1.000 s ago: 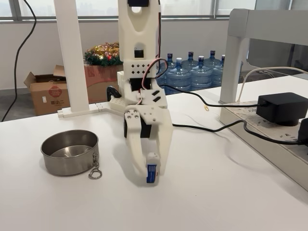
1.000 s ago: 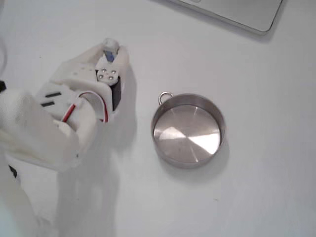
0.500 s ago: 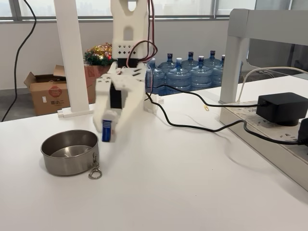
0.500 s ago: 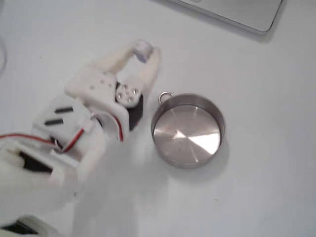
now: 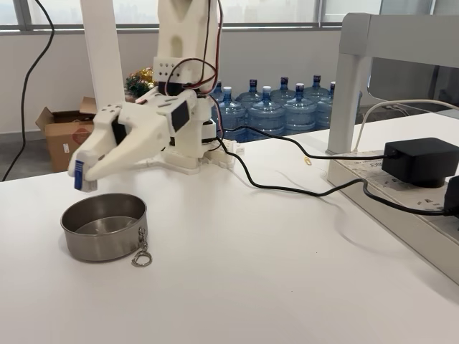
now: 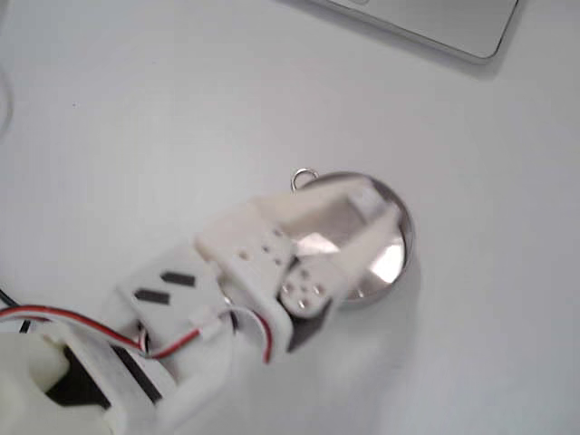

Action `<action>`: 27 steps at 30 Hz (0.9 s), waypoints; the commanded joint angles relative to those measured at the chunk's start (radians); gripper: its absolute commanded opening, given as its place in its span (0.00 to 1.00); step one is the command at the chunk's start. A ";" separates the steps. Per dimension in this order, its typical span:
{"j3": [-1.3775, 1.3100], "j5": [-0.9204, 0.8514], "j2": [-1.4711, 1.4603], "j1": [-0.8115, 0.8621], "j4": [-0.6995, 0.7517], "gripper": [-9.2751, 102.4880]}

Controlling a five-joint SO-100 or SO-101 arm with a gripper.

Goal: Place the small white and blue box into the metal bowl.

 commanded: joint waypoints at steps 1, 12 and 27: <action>0.029 0.008 0.031 0.020 -0.015 0.18; 0.067 -0.005 0.123 -0.017 -0.012 0.19; 0.060 -0.637 0.348 -0.525 -0.012 0.03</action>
